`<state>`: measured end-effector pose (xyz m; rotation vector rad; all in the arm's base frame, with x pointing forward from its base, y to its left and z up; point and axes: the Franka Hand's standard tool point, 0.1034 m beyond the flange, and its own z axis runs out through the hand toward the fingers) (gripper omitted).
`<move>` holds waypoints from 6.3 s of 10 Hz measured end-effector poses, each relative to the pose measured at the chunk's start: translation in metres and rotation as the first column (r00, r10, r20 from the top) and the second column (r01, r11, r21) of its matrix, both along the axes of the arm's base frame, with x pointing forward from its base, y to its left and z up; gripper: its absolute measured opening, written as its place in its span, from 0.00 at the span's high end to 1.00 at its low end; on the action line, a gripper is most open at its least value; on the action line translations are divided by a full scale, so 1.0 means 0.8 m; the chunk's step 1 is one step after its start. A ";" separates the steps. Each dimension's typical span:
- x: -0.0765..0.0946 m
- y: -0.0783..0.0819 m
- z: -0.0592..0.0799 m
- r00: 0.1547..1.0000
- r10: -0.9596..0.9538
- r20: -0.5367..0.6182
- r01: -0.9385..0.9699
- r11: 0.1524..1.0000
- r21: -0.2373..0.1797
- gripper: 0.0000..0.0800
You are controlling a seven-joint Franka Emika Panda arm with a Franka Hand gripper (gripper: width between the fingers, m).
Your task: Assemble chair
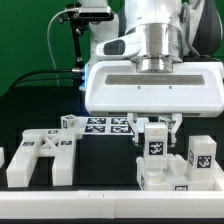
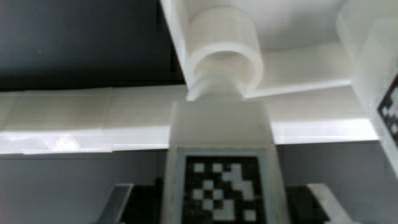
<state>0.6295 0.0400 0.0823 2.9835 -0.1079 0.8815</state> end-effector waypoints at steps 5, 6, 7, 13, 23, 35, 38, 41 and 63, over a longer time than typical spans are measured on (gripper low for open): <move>-0.002 0.012 0.002 1.000 0.002 -0.002 -0.002 1.000 0.007 0.65; -0.002 0.012 0.002 1.000 0.002 -0.001 -0.002 1.000 0.007 0.65; -0.004 0.013 0.000 1.000 0.004 -0.003 -0.004 1.000 0.006 0.65; -0.006 0.003 -0.005 1.000 0.006 -0.004 -0.006 1.000 -0.006 0.65; -0.007 0.008 -0.014 1.000 0.012 -0.006 -0.012 1.000 -0.010 0.41; -0.004 0.002 -0.009 0.884 -0.056 -0.465 0.114 0.988 0.099 0.19; -0.004 0.004 -0.010 0.864 -0.175 -0.473 0.256 0.960 0.113 0.52; -0.004 0.004 -0.010 0.819 -0.310 -0.483 0.415 0.901 0.125 0.65; -0.011 0.006 0.004 0.861 -0.197 -0.468 0.283 0.952 0.119 0.64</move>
Offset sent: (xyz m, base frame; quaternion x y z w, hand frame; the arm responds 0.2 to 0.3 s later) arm -0.0074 0.0041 0.0023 -0.0188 -0.0268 -0.0004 0.9995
